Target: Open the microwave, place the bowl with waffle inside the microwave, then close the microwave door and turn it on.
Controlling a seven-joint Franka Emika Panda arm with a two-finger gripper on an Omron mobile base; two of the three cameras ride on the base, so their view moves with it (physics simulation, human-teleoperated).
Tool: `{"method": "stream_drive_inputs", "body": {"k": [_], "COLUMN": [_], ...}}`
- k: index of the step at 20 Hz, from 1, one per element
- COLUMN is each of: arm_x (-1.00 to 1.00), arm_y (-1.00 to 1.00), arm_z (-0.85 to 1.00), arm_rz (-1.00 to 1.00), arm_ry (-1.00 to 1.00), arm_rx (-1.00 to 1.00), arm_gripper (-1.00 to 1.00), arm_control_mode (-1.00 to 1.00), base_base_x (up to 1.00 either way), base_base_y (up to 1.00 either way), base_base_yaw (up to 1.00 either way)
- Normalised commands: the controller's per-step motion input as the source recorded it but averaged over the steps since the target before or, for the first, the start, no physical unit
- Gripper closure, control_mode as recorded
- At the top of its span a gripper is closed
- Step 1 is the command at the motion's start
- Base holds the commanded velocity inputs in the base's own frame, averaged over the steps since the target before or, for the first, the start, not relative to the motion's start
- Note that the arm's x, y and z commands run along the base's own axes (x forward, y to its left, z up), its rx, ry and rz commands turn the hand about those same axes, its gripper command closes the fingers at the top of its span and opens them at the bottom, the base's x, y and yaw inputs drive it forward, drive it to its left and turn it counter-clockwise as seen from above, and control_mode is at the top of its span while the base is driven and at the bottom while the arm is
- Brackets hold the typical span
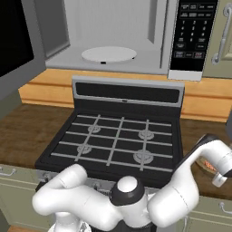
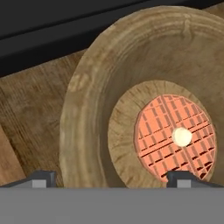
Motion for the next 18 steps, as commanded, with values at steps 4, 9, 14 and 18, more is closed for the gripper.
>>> {"method": "stream_drive_inputs", "body": {"k": [4, 9, 14, 18], "arm_x": [-0.11, 0.03, 0.06, 0.01], "arm_y": [0.03, 0.08, 0.13, 0.09], "arm_z": [-0.20, -0.10, -0.05, -0.08], "arm_rz": [0.01, 0.00, 0.00, 0.00], "arm_ry": [0.00, -0.02, -0.03, 0.00], "arm_rx": [0.00, 0.00, 0.00, 0.00], "arm_gripper": [-1.00, -1.00, -1.00, 1.00], "arm_control_mode": [-1.00, -1.00, -1.00, -1.00], "base_base_x": [0.00, 0.00, 0.00, 0.00], "base_base_y": [0.00, 0.00, 0.00, 0.00], "base_base_yaw": [0.00, 0.00, 0.00, 0.00]}}
